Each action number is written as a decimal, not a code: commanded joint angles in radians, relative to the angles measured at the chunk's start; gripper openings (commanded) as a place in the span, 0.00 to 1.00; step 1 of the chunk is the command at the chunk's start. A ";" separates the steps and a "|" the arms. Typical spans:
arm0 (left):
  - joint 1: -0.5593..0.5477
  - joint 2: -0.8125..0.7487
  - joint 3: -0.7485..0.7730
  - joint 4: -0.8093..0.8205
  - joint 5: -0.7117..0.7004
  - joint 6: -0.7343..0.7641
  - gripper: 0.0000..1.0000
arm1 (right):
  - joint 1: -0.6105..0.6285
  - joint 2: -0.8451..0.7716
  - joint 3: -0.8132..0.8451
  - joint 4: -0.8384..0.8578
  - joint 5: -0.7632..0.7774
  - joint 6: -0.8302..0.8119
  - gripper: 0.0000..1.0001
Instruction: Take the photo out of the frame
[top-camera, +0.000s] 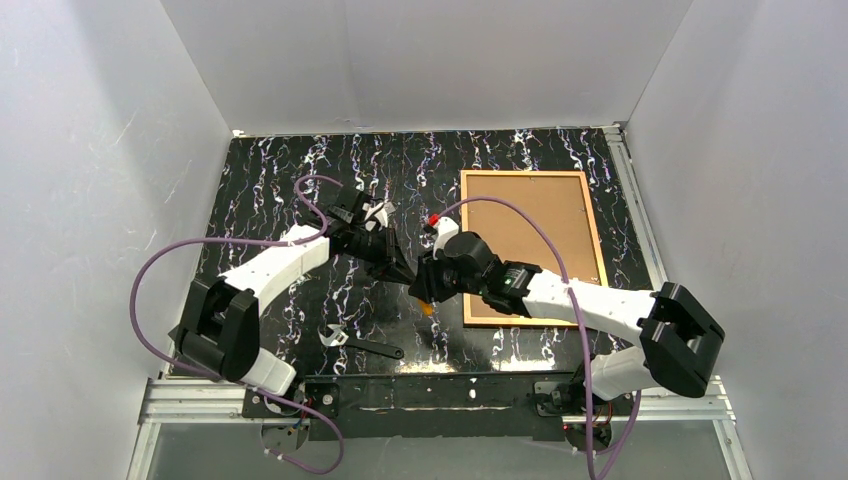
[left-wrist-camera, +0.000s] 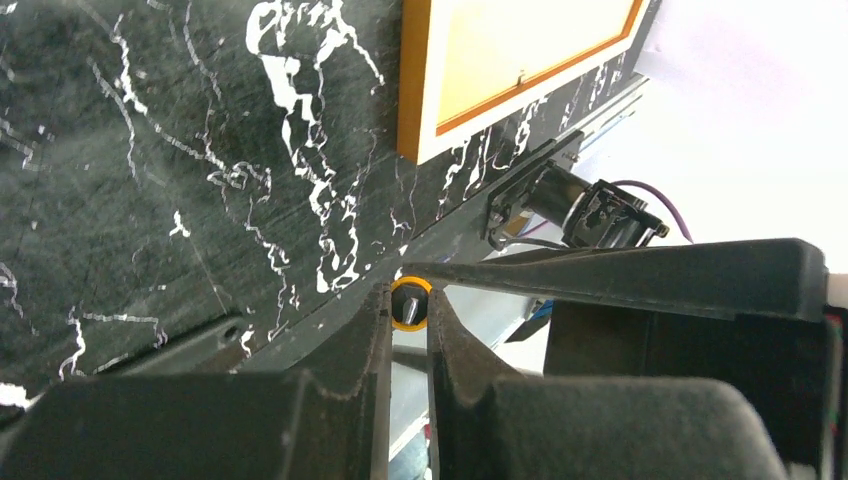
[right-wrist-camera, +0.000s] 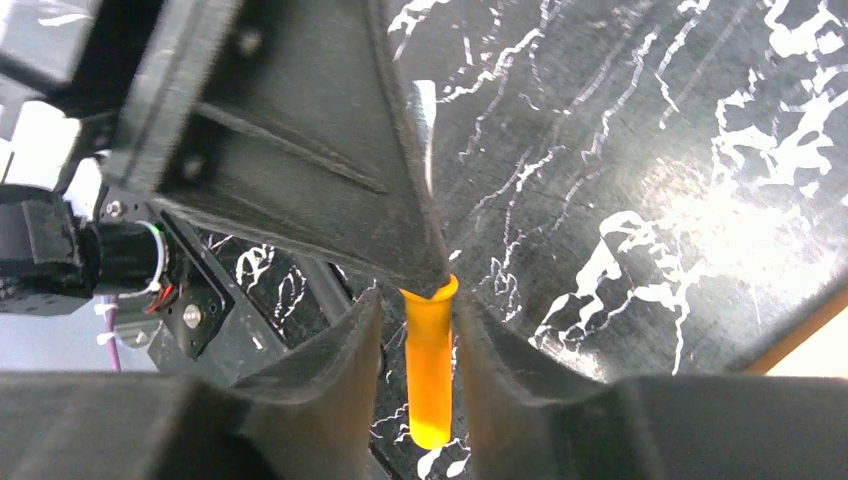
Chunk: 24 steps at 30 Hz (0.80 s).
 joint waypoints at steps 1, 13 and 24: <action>-0.012 -0.080 0.022 -0.180 -0.078 -0.063 0.00 | 0.003 -0.025 0.041 0.083 -0.067 -0.001 0.56; 0.008 -0.206 0.060 -0.332 -0.228 -0.264 0.00 | -0.005 -0.111 -0.011 -0.053 -0.182 -0.002 0.84; 0.106 -0.195 -0.157 0.138 -0.005 -0.787 0.00 | -0.043 -0.232 -0.167 0.136 -0.134 0.167 0.84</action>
